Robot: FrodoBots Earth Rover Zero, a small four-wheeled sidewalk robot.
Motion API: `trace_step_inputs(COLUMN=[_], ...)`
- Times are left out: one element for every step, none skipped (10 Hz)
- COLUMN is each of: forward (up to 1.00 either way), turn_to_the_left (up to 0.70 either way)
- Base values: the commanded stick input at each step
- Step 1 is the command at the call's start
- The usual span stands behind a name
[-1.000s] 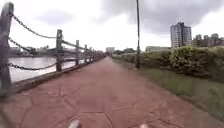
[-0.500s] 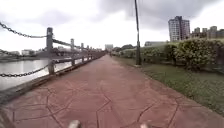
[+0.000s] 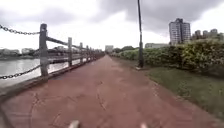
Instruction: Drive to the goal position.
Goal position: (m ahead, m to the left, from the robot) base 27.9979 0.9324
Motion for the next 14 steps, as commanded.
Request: trace_step_inputs(forward=[0.70,0.70,0.70,0.70,0.70,0.70,0.70,0.70,0.70,0.70,0.70,0.70,0.70,0.70], turn_to_the_left=[0.00,0.00,0.00,0.00,0.00,0.00,0.00,0.00,0.00,0.00,0.00,0.00,0.00,0.00])
